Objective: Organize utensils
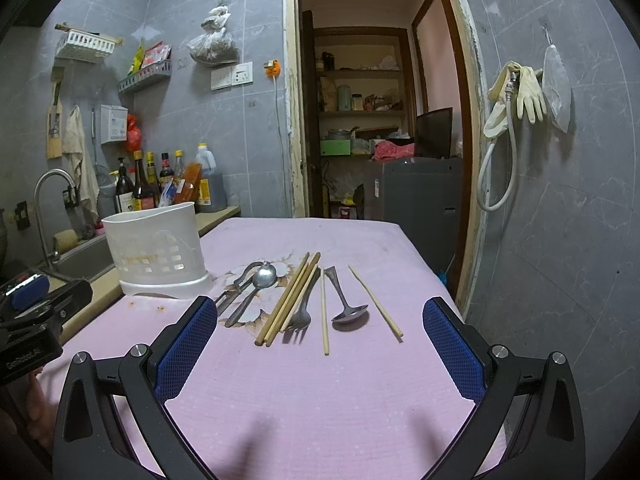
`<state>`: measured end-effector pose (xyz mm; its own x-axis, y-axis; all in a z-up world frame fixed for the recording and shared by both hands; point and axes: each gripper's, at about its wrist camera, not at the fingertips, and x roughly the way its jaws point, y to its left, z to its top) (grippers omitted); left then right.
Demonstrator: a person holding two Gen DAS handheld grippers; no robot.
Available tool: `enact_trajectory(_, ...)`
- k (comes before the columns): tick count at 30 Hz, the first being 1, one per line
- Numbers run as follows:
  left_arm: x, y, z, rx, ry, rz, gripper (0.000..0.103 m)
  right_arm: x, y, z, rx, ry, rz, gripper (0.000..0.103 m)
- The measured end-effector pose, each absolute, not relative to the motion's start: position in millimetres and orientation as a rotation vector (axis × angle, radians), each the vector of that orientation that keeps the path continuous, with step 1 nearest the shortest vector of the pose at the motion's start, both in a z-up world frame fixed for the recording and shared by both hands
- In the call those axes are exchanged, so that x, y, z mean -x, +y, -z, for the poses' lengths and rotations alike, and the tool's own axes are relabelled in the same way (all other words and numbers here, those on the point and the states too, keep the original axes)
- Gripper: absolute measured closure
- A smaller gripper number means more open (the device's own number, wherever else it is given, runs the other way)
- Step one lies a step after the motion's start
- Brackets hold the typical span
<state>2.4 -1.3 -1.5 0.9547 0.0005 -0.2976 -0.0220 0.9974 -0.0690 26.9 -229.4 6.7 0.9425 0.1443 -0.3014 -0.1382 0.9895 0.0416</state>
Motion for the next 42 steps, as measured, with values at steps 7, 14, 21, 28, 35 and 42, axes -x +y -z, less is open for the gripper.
enact_trajectory(7,-2.6,-0.2,1.4,0.072,0.304,-0.010,0.002,-27.4,-227.3,-3.4,-0.021,0.316,-0.145,0.000)
enact_trajectory(14,-2.4,-0.8,1.6,0.070,0.304,-0.010,0.002,-27.8,-226.9,-3.5,-0.021,0.317,-0.146,0.000)
enact_trajectory(21,-2.3,-0.8,1.4,0.069,0.304,-0.010,0.002,-28.0,-225.9,-2.9,-0.020,0.318,-0.146,0.000)
enact_trajectory(28,-2.3,-1.0,1.2,0.068,0.305,-0.009,0.002,-28.0,-226.1,-2.8,-0.019,0.318,-0.147,0.000)
enact_trajectory(35,-2.7,-1.1,1.5,0.067,0.305,-0.009,0.002,-28.3,-225.9,-2.9,-0.021,0.319,-0.146,0.000)
enact_trajectory(42,-2.5,-0.9,1.7,0.067,0.305,-0.010,0.002,-28.7,-226.1,-2.6,-0.019,0.321,-0.147,0.000)
